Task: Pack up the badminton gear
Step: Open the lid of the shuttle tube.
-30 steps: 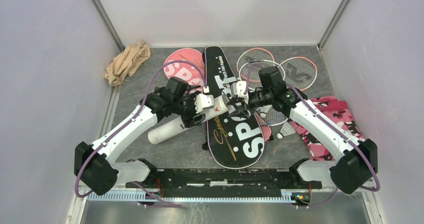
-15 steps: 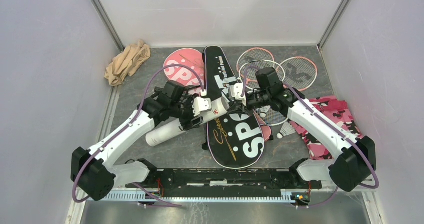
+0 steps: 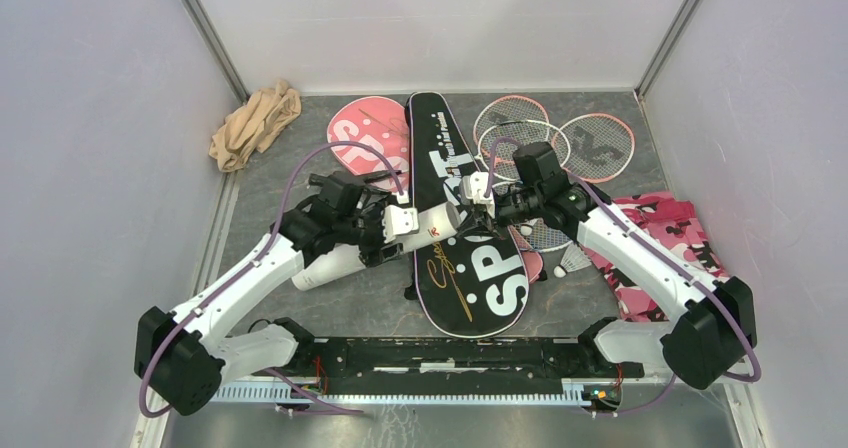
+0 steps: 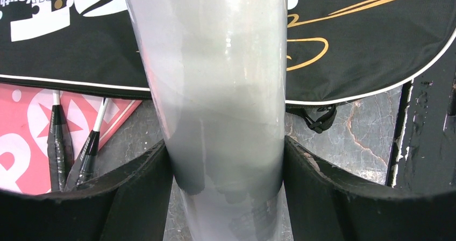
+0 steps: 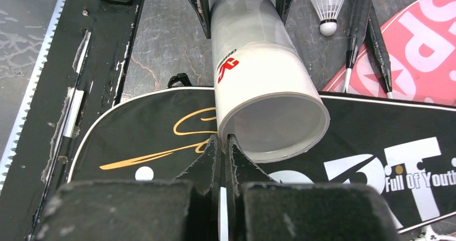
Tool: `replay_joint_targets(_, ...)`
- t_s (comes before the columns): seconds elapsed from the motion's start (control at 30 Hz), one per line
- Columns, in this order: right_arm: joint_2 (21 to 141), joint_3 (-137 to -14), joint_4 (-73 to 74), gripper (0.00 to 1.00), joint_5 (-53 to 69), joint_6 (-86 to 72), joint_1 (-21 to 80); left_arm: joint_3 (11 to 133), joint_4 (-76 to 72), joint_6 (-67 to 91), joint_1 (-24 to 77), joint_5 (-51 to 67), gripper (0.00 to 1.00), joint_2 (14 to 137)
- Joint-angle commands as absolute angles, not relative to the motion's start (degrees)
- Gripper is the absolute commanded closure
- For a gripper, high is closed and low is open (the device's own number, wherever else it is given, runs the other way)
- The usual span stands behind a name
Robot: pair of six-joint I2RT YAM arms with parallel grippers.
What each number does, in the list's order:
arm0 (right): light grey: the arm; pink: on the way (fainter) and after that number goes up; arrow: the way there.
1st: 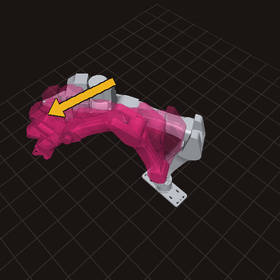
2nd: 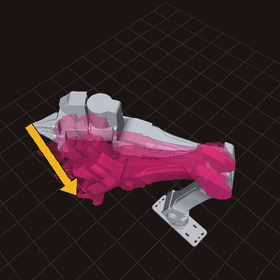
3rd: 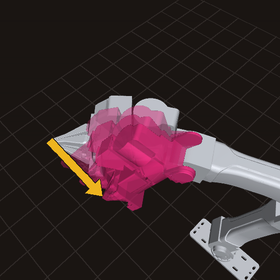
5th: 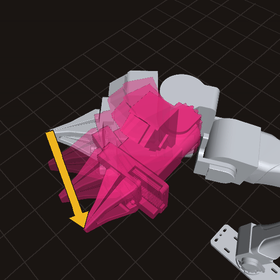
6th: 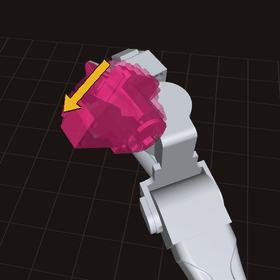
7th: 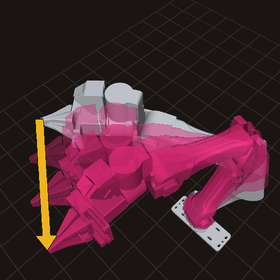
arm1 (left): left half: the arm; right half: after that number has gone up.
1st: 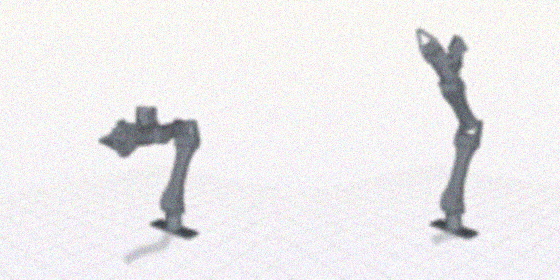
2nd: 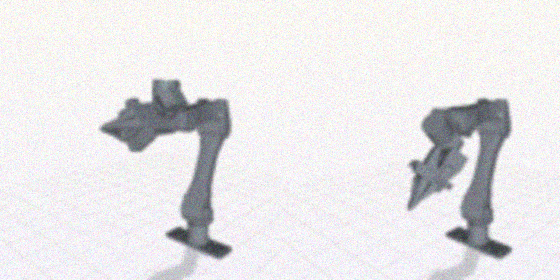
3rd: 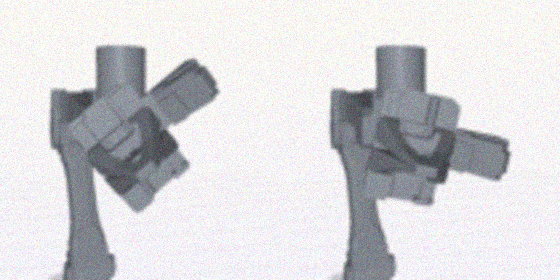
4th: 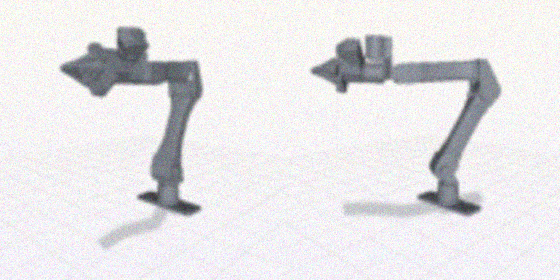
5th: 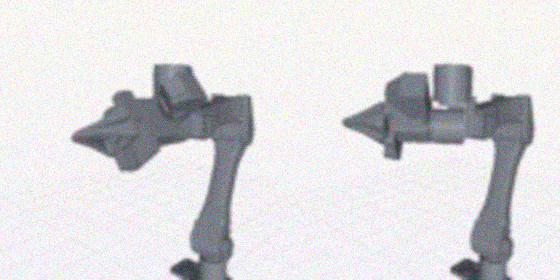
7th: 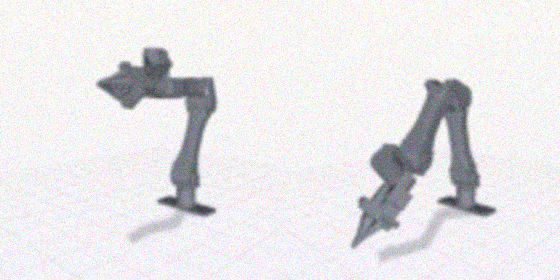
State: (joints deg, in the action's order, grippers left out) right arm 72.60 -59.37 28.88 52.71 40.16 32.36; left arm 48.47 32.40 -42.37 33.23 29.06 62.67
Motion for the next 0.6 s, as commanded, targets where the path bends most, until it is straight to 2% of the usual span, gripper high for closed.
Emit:
replay_joint_targets(0.0, 71.2, -59.8, 21.9, 1.00, 54.9, 35.7, 32.2, 47.7, 30.4, -47.4, 33.8, 31.0, 0.67, 64.8)
replay_joint_targets(0.4, 70.9, -60.3, 21.5, 1.00, 53.4, 35.1, 32.2, 46.2, 29.3, -47.1, 33.8, 31.1, 0.34, 65.5)
replay_joint_targets(0.57, 71.1, -60.6, 21.5, 1.00, 53.3, 35.0, 32.1, 45.8, 29.3, -47.3, 33.8, 31.1, 0.28, 65.2)
